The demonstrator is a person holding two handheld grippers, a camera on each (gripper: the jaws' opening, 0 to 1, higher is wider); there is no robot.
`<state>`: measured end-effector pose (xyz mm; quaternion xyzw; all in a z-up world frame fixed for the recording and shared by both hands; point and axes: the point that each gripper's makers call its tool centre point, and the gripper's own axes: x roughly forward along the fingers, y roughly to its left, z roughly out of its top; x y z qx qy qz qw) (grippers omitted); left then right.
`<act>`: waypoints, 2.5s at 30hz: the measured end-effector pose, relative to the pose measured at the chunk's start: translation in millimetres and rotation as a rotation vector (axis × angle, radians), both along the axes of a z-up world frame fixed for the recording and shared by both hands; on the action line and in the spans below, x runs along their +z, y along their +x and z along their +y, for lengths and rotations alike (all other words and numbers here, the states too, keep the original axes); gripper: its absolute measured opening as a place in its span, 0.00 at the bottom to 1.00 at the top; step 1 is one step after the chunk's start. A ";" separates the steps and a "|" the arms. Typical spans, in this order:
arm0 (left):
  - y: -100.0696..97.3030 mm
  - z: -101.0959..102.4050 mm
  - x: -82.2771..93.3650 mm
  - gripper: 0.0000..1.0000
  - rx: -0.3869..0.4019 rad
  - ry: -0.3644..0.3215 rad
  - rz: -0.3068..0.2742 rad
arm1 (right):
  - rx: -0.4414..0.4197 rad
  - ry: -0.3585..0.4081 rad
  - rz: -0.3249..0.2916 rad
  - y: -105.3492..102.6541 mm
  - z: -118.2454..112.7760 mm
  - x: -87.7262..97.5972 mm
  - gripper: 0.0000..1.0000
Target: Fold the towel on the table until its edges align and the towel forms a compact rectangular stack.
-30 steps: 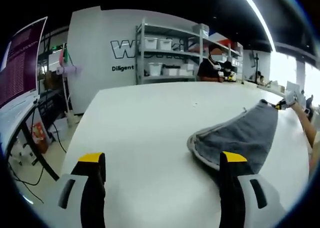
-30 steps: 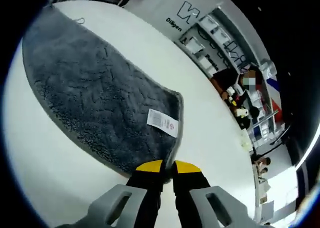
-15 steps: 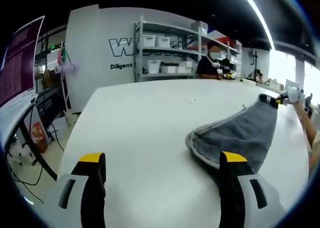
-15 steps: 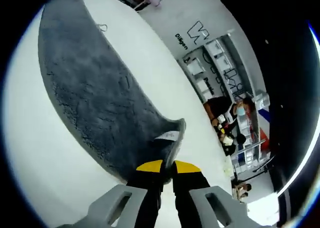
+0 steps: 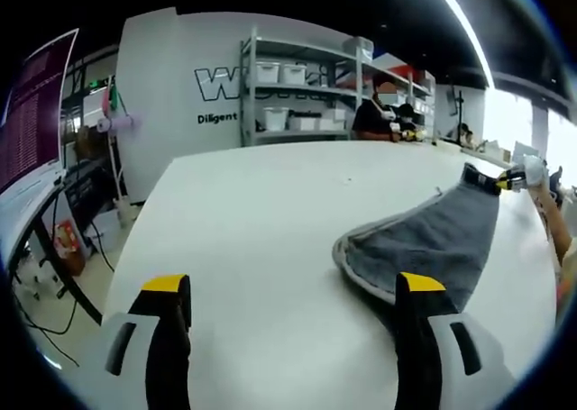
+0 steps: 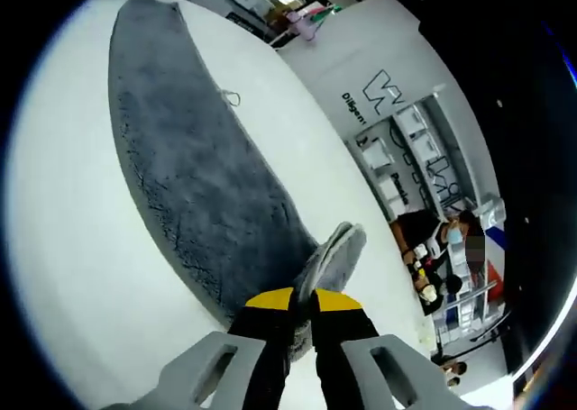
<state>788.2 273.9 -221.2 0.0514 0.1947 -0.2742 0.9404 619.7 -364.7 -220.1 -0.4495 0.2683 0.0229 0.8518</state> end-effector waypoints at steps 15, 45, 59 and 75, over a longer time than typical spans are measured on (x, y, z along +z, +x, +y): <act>-1.0 -1.1 -0.9 0.92 -0.004 0.004 0.005 | 0.088 0.231 -0.004 8.1 36.6 -4.0 0.03; -14.2 -18.8 7.5 0.92 -0.086 0.018 -0.003 | 0.239 0.527 0.009 25.9 127.2 11.8 0.03; -29.4 -42.0 1.3 0.92 -0.191 0.064 0.017 | 0.313 0.559 0.018 32.4 166.8 23.1 0.03; -51.9 -62.4 0.0 0.92 -0.331 0.095 0.034 | 0.400 0.604 0.060 44.2 219.8 22.9 0.03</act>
